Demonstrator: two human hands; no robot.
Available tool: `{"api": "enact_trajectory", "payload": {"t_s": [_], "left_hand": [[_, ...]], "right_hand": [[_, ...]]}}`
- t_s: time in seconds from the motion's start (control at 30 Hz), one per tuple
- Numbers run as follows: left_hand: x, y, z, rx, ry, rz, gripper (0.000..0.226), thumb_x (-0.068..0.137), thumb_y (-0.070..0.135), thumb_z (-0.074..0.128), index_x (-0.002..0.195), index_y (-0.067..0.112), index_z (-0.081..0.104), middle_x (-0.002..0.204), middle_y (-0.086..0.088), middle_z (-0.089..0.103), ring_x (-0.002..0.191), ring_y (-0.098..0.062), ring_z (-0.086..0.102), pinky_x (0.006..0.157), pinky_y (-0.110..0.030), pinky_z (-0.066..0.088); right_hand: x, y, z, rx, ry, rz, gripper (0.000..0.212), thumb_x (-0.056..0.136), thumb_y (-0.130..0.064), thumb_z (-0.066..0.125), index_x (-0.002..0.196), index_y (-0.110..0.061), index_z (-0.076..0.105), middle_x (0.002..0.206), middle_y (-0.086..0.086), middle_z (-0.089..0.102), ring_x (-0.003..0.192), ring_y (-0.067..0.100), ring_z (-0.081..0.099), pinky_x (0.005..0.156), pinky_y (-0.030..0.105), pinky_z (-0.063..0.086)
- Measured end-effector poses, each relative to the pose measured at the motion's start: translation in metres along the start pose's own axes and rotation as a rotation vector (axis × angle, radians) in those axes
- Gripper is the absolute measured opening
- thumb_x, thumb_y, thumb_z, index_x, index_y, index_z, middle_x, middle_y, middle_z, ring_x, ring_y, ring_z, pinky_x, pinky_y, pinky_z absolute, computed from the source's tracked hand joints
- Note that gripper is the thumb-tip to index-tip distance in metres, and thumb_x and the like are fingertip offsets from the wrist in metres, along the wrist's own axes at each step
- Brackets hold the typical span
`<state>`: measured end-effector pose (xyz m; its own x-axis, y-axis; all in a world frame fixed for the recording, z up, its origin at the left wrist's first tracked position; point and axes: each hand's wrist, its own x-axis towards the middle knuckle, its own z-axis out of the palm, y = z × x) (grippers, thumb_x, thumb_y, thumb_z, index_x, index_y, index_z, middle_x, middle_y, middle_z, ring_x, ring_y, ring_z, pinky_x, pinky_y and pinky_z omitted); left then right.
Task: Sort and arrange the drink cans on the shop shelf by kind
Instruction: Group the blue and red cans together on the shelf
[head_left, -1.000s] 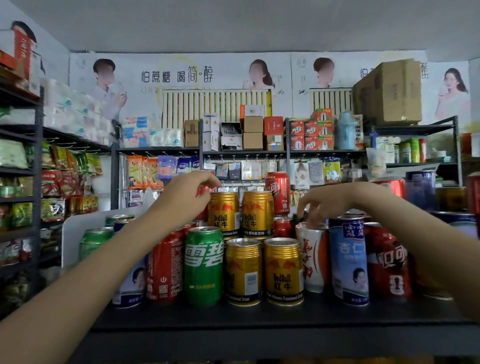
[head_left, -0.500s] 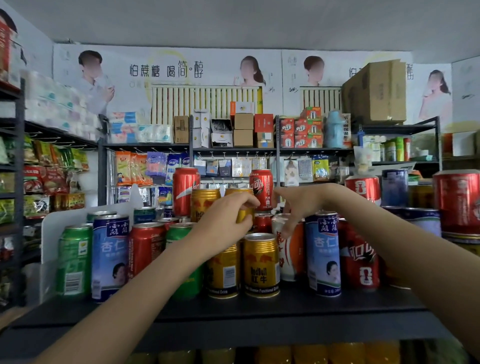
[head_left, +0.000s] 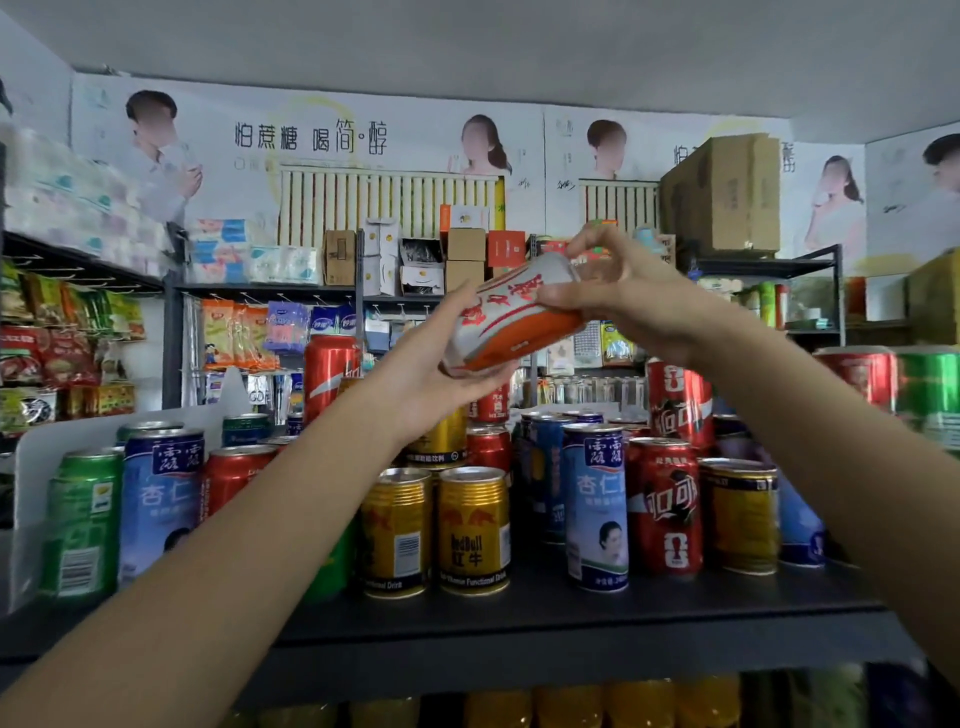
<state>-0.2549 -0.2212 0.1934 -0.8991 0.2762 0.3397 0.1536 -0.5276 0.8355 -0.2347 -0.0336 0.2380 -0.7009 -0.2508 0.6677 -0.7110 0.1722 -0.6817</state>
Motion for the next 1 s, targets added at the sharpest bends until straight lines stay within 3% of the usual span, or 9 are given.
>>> {"api": "enact_trajectory", "payload": {"t_s": [0.13,0.27,0.33,0.4,0.47,0.6,0.7,0.83,1.0], "left_hand": [[0.014,0.012,0.01,0.428,0.102,0.192,0.06,0.072,0.03,0.072,0.124,0.019,0.045,0.116,-0.01,0.055,0.107,-0.027,0.055,0.086,-0.041,0.052],[0.026,0.019,0.026,0.961,0.166,0.42,0.068,0.068,0.028,0.077,0.123,0.023,0.037,0.112,-0.003,0.047,0.093,-0.019,0.055,0.088,-0.04,0.049],[0.032,0.016,0.03,1.126,0.113,0.434,0.07,0.068,0.03,0.077,0.124,0.023,0.036,0.115,-0.003,0.048,0.098,-0.022,0.056,0.089,-0.043,0.05],[0.036,0.007,0.028,1.238,0.054,0.372,0.07,0.068,0.035,0.077,0.123,0.025,0.035,0.12,-0.005,0.051,0.103,-0.023,0.056,0.09,-0.043,0.049],[0.039,-0.005,0.026,1.362,-0.008,0.312,0.071,0.069,0.039,0.076,0.124,0.025,0.033,0.116,-0.003,0.052,0.1,-0.022,0.058,0.088,-0.041,0.05],[0.044,-0.02,0.023,1.437,-0.018,0.286,0.068,0.073,0.041,0.073,0.125,0.02,0.034,0.109,0.001,0.046,0.102,-0.019,0.056,0.09,-0.041,0.049],[0.047,-0.021,0.024,1.438,-0.004,0.286,0.066,0.075,0.042,0.071,0.125,0.02,0.033,0.106,0.001,0.05,0.098,-0.018,0.057,0.087,-0.037,0.05],[0.052,-0.032,0.022,1.503,0.024,0.332,0.065,0.077,0.044,0.068,0.125,0.02,0.032,0.106,0.002,0.045,0.094,-0.016,0.051,0.077,-0.029,0.044],[0.057,-0.051,0.01,1.603,-0.033,0.209,0.065,0.077,0.044,0.068,0.125,0.021,0.031,0.107,0.0,0.05,0.09,-0.017,0.055,0.073,-0.029,0.05]], "right_hand": [[-0.012,0.023,0.001,-0.347,-0.086,0.041,0.056,0.072,-0.017,0.076,0.116,-0.02,0.042,0.11,0.0,0.053,0.095,0.014,0.059,0.074,0.024,0.051],[-0.017,0.043,-0.01,-0.355,-0.032,0.047,0.049,0.077,-0.02,0.073,0.118,-0.02,0.046,0.111,0.001,0.058,0.102,0.015,0.059,0.088,0.033,0.051],[-0.023,0.049,-0.019,-0.348,-0.043,0.084,0.05,0.073,-0.036,0.072,0.115,-0.021,0.049,0.112,0.0,0.06,0.105,0.015,0.059,0.089,0.033,0.049],[-0.03,0.055,-0.024,-0.449,-0.174,0.176,0.064,0.061,-0.055,0.07,0.113,-0.025,0.05,0.114,-0.001,0.058,0.105,0.014,0.058,0.091,0.034,0.048],[-0.036,0.062,-0.023,-0.59,-0.279,0.252,0.068,0.063,-0.055,0.071,0.119,-0.027,0.046,0.117,-0.002,0.055,0.106,0.013,0.055,0.092,0.032,0.046],[-0.039,0.079,-0.019,-0.713,-0.314,0.24,0.064,0.073,-0.04,0.074,0.127,-0.026,0.041,0.12,-0.005,0.049,0.112,0.014,0.048,0.093,0.029,0.043],[-0.039,0.083,-0.019,-0.689,-0.273,0.212,0.061,0.072,-0.036,0.077,0.121,-0.027,0.043,0.108,-0.003,0.055,0.095,0.011,0.054,0.077,0.021,0.046],[-0.038,0.086,-0.028,-0.586,-0.263,0.228,0.066,0.067,-0.029,0.081,0.119,-0.031,0.041,0.102,0.003,0.055,0.09,0.014,0.055,0.077,0.027,0.045],[-0.042,0.088,-0.033,-0.535,-0.26,0.232,0.064,0.067,-0.024,0.081,0.116,-0.033,0.041,0.103,0.01,0.061,0.092,0.023,0.061,0.082,0.034,0.051]]}}
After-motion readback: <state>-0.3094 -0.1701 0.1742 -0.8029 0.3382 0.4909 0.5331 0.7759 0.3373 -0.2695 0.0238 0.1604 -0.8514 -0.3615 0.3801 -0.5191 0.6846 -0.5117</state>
